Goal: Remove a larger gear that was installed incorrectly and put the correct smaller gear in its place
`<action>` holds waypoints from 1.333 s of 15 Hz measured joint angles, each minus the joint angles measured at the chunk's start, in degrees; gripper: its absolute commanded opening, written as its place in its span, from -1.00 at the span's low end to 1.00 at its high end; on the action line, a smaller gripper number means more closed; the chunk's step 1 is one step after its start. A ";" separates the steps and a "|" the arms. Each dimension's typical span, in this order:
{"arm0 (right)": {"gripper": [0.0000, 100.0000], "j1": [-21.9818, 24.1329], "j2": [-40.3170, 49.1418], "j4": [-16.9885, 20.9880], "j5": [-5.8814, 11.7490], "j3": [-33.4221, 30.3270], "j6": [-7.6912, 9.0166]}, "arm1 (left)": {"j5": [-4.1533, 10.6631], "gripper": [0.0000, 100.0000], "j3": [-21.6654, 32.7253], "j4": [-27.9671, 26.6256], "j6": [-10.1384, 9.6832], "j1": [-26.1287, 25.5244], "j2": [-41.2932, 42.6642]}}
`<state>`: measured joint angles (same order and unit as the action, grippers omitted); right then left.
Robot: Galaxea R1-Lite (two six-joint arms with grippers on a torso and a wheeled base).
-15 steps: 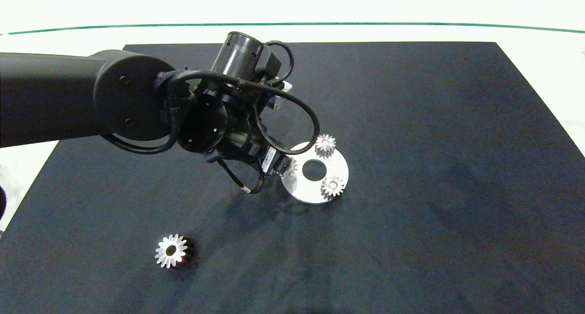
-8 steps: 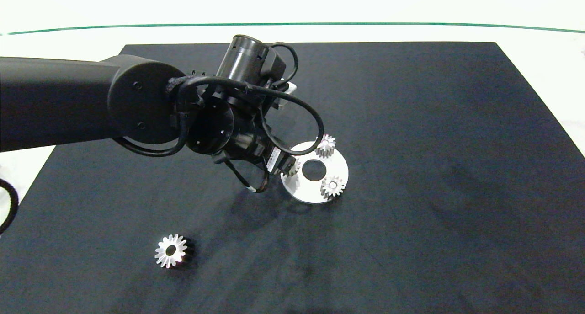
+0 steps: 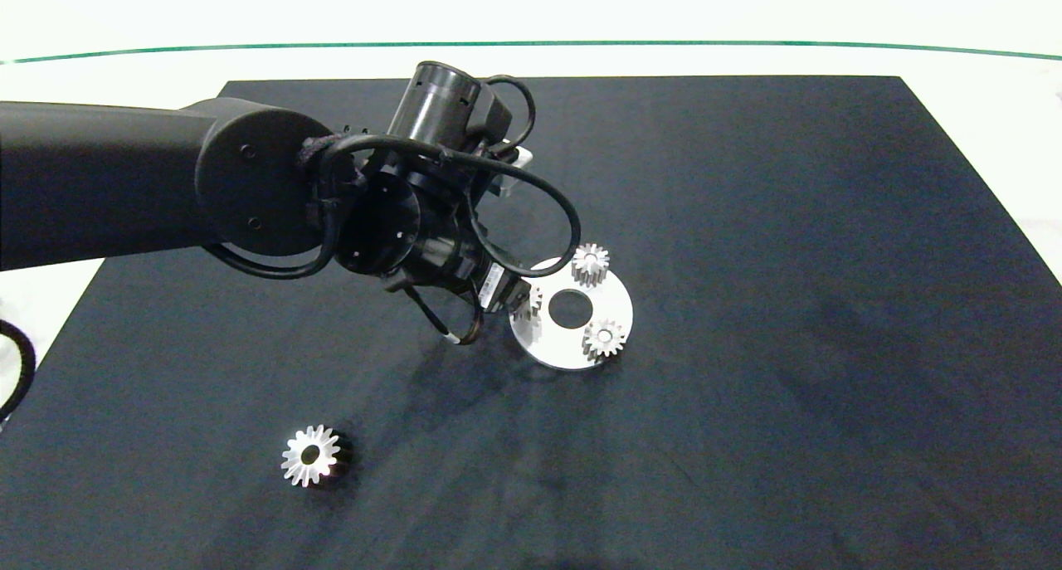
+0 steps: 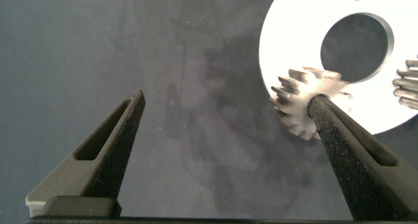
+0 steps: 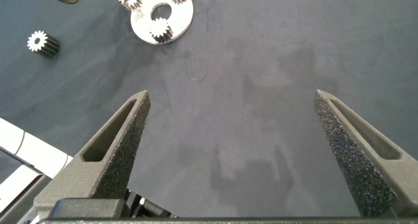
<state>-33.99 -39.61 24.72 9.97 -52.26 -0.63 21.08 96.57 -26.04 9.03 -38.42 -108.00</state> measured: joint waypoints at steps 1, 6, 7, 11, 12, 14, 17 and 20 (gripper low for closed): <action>1.00 0.04 -0.05 -0.04 -0.02 0.00 0.00 | -0.02 1.00 0.20 0.00 0.06 0.00 0.06; 1.00 0.09 -0.05 -0.04 -0.05 -0.05 -0.02 | -0.02 1.00 0.98 -0.15 0.02 0.00 0.15; 1.00 0.09 -0.02 -0.02 -0.02 -0.05 -0.05 | -0.02 1.00 0.91 -0.22 -0.13 -0.05 0.33; 1.00 0.50 0.41 0.00 0.06 0.09 -1.12 | -0.02 1.00 -0.95 -0.63 -2.17 -0.11 3.69; 1.00 1.27 0.55 0.00 0.11 0.12 -1.15 | -0.02 1.00 -2.34 -0.67 -2.45 -0.22 5.41; 1.00 4.04 0.74 0.00 0.35 0.12 -1.10 | 0.09 1.00 -6.34 -0.69 -3.22 -0.35 9.57; 1.00 10.68 1.35 0.02 0.72 0.12 -0.84 | 1.27 1.00 -13.64 -0.66 -4.40 -0.30 17.68; 1.00 19.08 2.76 0.61 1.29 0.11 -0.77 | 1.79 1.00 -21.11 -0.67 -5.24 0.33 27.68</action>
<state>-14.91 -36.85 25.33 11.26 -52.15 -1.40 22.87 75.46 -26.71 3.79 -38.10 -80.31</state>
